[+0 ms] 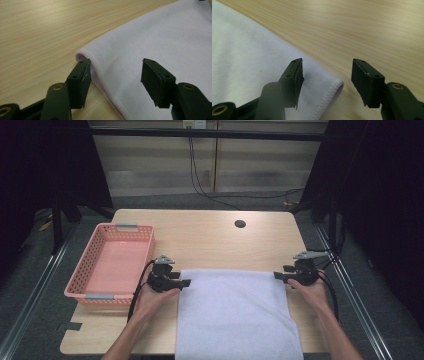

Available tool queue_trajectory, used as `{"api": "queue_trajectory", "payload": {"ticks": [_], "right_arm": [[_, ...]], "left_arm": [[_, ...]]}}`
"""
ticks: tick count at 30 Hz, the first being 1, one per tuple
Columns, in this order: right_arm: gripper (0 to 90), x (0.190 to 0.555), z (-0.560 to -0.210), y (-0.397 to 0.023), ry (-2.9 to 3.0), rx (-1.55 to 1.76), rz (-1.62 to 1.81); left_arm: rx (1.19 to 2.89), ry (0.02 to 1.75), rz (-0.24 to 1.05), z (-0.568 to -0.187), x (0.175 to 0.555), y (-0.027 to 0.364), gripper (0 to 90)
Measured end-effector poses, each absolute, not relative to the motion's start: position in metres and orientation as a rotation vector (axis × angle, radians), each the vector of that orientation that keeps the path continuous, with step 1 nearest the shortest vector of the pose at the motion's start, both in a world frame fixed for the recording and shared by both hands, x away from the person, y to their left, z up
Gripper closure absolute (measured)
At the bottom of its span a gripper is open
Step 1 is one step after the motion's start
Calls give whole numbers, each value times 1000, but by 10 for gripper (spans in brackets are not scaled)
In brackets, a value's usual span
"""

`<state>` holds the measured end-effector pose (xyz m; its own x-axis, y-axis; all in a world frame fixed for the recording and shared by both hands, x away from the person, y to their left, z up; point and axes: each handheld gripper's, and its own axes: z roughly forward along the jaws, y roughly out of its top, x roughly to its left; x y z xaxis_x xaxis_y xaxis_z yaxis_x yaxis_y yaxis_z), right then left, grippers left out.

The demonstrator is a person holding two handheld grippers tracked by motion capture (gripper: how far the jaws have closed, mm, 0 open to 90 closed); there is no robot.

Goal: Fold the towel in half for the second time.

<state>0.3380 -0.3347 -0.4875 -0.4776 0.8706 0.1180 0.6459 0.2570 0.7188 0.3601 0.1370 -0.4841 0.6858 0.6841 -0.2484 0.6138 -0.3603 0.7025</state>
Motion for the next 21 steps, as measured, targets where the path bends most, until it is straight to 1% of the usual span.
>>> {"api": "queue_trajectory", "payload": {"ticks": [3,4,5,6,8,9,12,13,15,16,17,18,19,20,21], "right_arm": [[410,344,-493,-338,2237,1412,1039],[411,345,-494,-338,2241,1412,1046],[418,347,-496,-339,2238,1403,1042],[421,348,-498,-339,2230,1397,1054],[429,352,-501,-338,2246,1416,1078],[440,353,-503,-337,2254,1415,1069],[449,354,-505,-337,2276,1410,1073],[465,354,-505,-337,2281,1410,1082],[528,352,-504,-336,2299,1413,1085],[548,352,-504,-335,2306,1411,1086],[586,351,-503,-334,2318,1410,1091],[666,351,-503,-333,2332,1396,1097],[701,351,-504,-333,2349,1394,1107],[740,351,-503,-332,2354,1397,1105],[775,351,-503,-333,2369,1396,1117]], "left_arm": [[2073,1013,118,-487,367,136,399],[2063,1040,150,-489,370,136,396],[2059,1064,151,-492,374,136,391],[2069,1069,111,-495,379,138,363],[2070,1085,136,-497,382,138,361],[2070,1072,114,-497,383,138,365],[2078,1067,105,-497,385,133,353],[2073,1076,125,-499,386,131,356],[2072,1072,147,-501,388,132,372],[2054,1077,137,-502,390,134,373],[2045,1080,121,-503,391,136,375],[2049,1077,125,-503,392,137,383],[2057,1065,134,-503,392,137,411],[2051,1053,111,-503,392,138,440],[2040,1049,106,-504,392,139,530]]}}
